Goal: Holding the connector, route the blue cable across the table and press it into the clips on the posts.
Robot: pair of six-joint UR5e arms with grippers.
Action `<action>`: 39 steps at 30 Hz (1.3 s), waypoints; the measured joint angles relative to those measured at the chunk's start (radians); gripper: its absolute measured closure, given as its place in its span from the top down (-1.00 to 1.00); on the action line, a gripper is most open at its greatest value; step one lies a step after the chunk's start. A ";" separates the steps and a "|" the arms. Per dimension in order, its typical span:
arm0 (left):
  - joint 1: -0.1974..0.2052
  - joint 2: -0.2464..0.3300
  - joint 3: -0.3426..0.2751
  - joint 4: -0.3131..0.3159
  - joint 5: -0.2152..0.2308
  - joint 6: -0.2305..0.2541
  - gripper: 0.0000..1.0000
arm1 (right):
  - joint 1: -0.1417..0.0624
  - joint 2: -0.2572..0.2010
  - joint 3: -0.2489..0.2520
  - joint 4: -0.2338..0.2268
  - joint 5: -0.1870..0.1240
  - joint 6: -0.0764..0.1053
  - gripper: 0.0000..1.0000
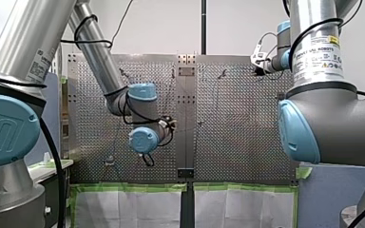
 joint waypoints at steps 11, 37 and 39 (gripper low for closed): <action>0.000 0.000 -0.029 0.029 0.000 0.000 1.00 | 0.001 0.000 -0.001 0.001 0.000 -0.001 -1.00; 0.000 0.000 -0.029 0.029 0.000 0.000 1.00 | 0.001 0.000 -0.001 0.001 0.000 -0.001 -1.00; 0.000 0.000 -0.029 0.029 0.000 0.000 1.00 | 0.001 0.000 -0.001 0.001 0.000 -0.001 -1.00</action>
